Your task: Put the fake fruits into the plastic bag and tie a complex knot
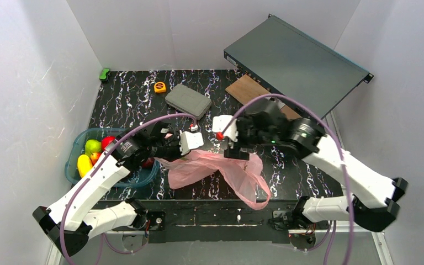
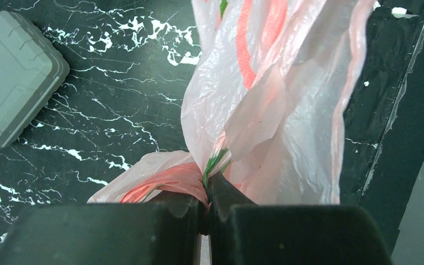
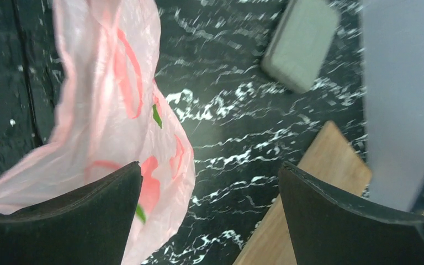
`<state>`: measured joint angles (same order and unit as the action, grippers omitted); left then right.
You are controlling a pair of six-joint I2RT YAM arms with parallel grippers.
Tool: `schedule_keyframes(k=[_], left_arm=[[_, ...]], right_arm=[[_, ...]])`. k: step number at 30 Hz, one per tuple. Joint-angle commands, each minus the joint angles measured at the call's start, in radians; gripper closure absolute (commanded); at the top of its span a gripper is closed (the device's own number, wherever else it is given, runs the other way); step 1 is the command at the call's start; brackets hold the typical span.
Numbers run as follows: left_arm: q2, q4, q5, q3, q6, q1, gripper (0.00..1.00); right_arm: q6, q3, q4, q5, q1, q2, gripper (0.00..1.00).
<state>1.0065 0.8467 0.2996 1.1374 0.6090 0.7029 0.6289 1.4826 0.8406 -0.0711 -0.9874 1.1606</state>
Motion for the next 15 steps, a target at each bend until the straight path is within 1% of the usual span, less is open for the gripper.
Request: schedule_keyframes(k=[1, 4, 11, 13, 15], left_arm=[[0.009, 0.045, 0.05, 0.038, -0.001, 0.002, 1.0], [0.008, 0.04, 0.058, 0.034, -0.005, 0.003, 1.0], [0.012, 0.038, 0.067, 0.025, -0.02, 0.004, 1.0], [0.012, 0.039, 0.067, 0.022, -0.023, 0.003, 1.0], [0.014, 0.042, 0.073, 0.024, -0.025, 0.003, 1.0]], right_arm=[[-0.001, -0.023, -0.034, 0.029, -0.013, 0.064, 0.02], [-0.054, 0.016, -0.023, -0.031, -0.016, 0.062, 0.02], [-0.207, 0.181, 0.026, -0.074, -0.034, 0.067, 0.02], [-0.243, 0.199, 0.06, -0.121, -0.048, 0.063, 0.02], [-0.253, 0.17, 0.073, -0.133, -0.09, 0.049, 0.01]])
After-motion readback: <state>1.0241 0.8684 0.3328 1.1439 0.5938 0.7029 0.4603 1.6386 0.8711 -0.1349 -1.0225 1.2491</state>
